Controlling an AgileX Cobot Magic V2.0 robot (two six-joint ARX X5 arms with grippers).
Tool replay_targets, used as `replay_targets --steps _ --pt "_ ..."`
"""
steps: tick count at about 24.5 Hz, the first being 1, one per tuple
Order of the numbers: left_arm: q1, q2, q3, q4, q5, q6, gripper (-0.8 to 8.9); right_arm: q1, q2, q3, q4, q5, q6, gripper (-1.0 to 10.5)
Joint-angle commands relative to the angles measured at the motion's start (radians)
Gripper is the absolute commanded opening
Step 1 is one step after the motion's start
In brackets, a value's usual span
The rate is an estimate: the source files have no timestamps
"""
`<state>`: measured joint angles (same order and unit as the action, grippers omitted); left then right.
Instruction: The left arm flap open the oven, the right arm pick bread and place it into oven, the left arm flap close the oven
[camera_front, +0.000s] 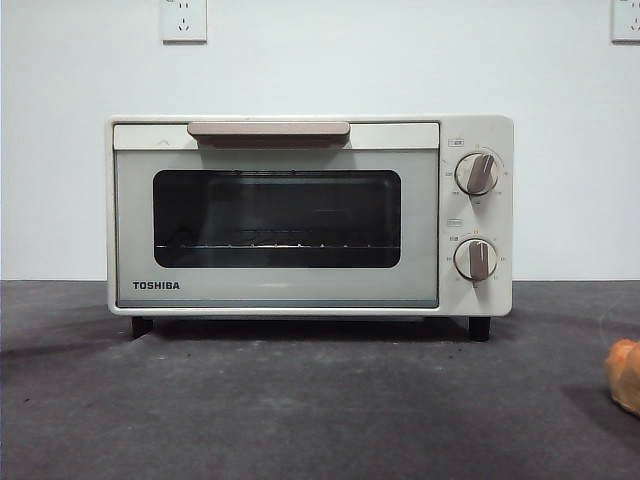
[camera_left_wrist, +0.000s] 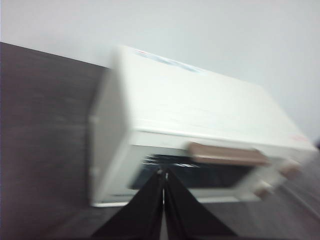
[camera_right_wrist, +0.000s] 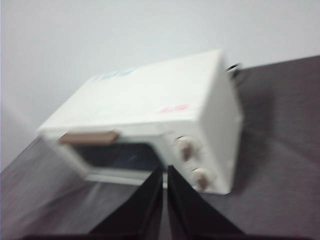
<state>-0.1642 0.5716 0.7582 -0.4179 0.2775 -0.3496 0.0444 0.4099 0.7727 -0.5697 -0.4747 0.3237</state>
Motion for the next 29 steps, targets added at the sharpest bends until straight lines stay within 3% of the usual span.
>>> replay_targets --steps 1,9,15,18,24,27,29 --pt "-0.036 0.047 0.058 -0.037 0.076 0.023 0.11 0.002 0.056 0.069 -0.042 -0.090 -0.093 0.1" --pt "-0.104 0.101 0.100 -0.068 0.315 0.114 0.10 0.052 0.138 0.164 -0.165 -0.139 -0.230 0.1" --pt "-0.125 0.099 0.100 -0.057 0.323 0.182 0.12 0.070 0.136 0.164 -0.164 -0.132 -0.234 0.2" --pt "-0.125 0.101 0.100 -0.054 0.317 0.182 0.93 0.070 0.136 0.164 -0.164 -0.118 -0.230 1.3" --pt "-0.125 0.101 0.100 -0.046 0.317 0.184 3.98 0.070 0.137 0.164 -0.164 -0.118 -0.219 4.2" --pt "-0.125 0.101 0.100 -0.030 0.317 0.183 5.08 0.070 0.137 0.164 -0.165 -0.120 -0.219 4.9" --pt "-0.125 0.101 0.100 -0.023 0.317 0.183 5.20 0.070 0.137 0.164 -0.165 -0.120 -0.219 5.0"
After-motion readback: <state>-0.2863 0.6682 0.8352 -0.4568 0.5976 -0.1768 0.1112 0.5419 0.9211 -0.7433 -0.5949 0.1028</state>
